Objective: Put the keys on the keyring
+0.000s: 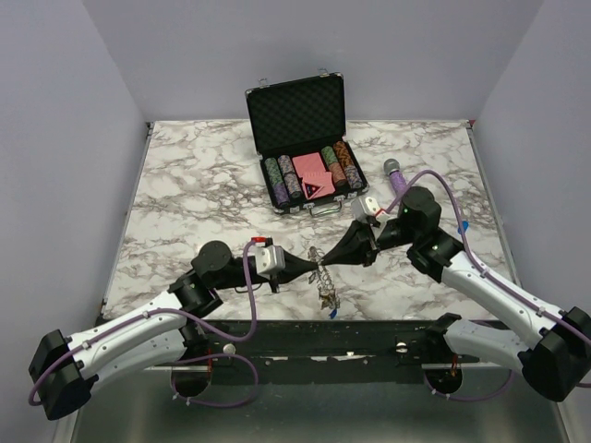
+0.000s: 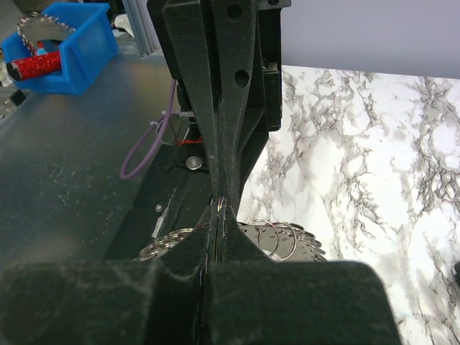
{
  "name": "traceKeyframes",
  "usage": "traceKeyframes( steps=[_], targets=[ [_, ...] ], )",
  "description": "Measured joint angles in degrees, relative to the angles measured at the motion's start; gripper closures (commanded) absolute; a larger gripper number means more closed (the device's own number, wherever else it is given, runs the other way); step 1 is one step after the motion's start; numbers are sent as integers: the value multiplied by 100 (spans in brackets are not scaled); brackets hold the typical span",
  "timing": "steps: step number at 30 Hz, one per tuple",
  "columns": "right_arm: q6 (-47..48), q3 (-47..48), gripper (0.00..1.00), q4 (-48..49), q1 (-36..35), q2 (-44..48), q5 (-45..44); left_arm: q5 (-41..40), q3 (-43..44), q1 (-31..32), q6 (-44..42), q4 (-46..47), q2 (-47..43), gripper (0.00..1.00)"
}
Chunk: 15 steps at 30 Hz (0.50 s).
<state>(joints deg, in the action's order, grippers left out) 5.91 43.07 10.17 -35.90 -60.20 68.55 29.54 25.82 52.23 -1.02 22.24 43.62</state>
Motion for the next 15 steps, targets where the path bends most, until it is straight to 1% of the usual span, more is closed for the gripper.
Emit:
traceKeyframes(
  steps=[4,5,15],
  targets=[
    [-374,-179,100,391,2,28,-20,-7,-72,0,216,146,4,100],
    [-802,-308,100,743,2,35,-68,-7,-166,0,450,367,28,100],
    [-1534,-503,100,1272,2,42,-356,-9,-380,0,737,907,162,100]
  ],
)
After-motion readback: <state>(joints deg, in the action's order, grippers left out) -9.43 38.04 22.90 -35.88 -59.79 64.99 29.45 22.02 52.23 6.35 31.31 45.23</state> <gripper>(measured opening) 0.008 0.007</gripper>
